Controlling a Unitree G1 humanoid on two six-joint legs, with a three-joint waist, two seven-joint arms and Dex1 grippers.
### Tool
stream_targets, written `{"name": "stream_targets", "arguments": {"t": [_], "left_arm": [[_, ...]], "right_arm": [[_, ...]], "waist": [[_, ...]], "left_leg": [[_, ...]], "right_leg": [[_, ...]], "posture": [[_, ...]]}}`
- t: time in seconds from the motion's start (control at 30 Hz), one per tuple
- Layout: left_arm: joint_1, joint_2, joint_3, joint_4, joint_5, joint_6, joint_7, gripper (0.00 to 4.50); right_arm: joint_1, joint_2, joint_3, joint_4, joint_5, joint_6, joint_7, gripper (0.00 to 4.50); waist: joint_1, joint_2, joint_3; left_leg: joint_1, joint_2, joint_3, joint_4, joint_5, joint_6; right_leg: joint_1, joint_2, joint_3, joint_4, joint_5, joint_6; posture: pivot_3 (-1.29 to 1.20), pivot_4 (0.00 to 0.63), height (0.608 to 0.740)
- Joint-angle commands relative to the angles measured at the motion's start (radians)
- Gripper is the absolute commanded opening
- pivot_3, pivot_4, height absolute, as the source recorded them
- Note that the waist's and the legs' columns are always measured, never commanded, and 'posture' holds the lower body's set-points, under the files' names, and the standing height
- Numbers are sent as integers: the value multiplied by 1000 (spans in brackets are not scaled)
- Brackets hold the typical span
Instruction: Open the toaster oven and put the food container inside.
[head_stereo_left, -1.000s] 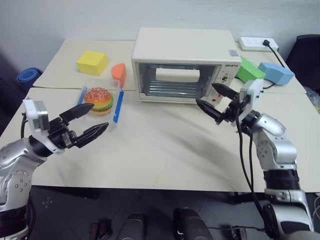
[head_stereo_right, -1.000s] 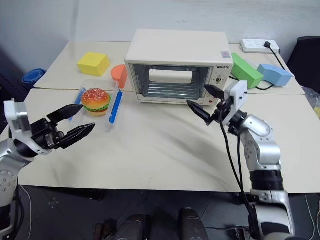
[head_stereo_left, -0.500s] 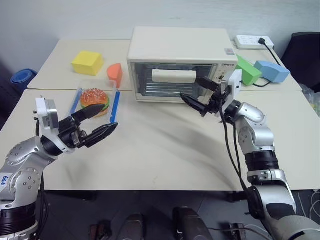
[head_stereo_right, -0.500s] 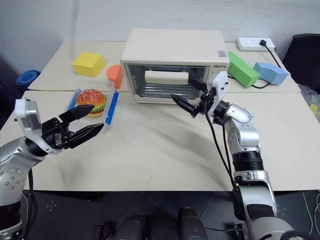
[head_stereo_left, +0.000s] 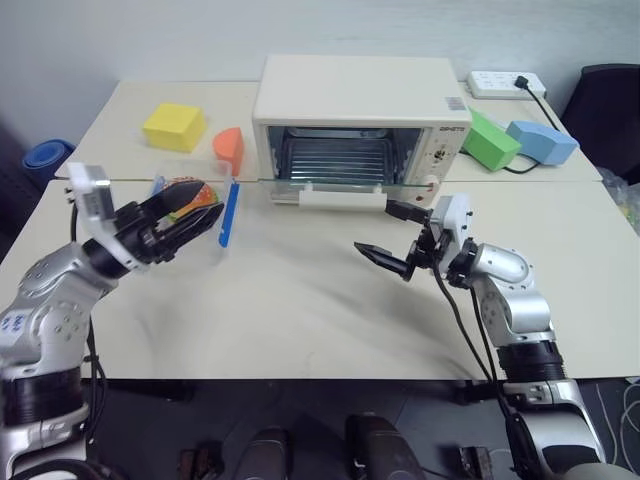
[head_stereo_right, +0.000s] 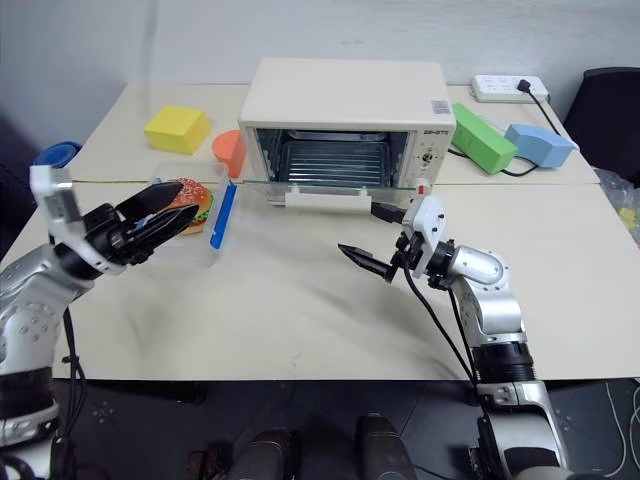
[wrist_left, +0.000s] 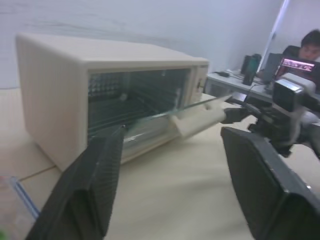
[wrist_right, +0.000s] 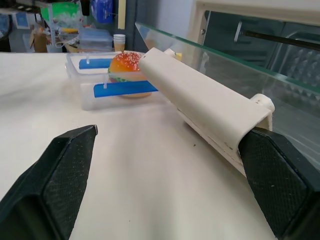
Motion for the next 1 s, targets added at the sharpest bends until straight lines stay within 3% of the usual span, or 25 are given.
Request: {"name": "stream_targets", "arguments": {"t": [0.03, 0.23, 0.43, 0.8, 1.0], "left_arm": [[-140, -24, -68, 140, 108, -99, -31, 1949], [-379, -103, -155, 475, 277, -293, -73, 83], [-454, -148, -215, 626, 379, -413, -144, 37], [-365, -194, -299, 602, 472, -454, -232, 37], [-310, -206, -348, 545, 525, -460, -231, 37]], "right_arm": [[9, -4, 17, -54, -19, -56, 5, 4500], [22, -3, 9, -30, -37, -99, -21, 4500], [57, -8, 3, -48, -44, -119, -48, 4500], [289, -40, -14, -249, -39, -99, -116, 4500], [468, -81, -87, -353, -35, -142, -155, 4500]], "waist": [[0, 0, 0], [-3, 0, 0], [-2, 0, 0], [3, -1, 0], [10, -1, 1]], "left_leg": [[-1, 0, 0, 1, 0, 0], [-1, -1, 2, 1, 0, 0], [-1, -1, 3, 2, 0, 0], [-2, -2, 2, 6, -1, 2], [-2, -3, 2, 8, -2, 3]], "right_leg": [[0, 0, 0, 0, 0, 0], [0, 0, 1, 3, 0, 1], [-1, 0, 1, 3, 0, 1], [0, -1, 1, 8, 0, 1], [0, -2, 1, 8, 0, 1]], "posture": [[0, 150, 740], [0, 150, 740], [0, 150, 740], [0, 150, 740], [0, 150, 740]]}}
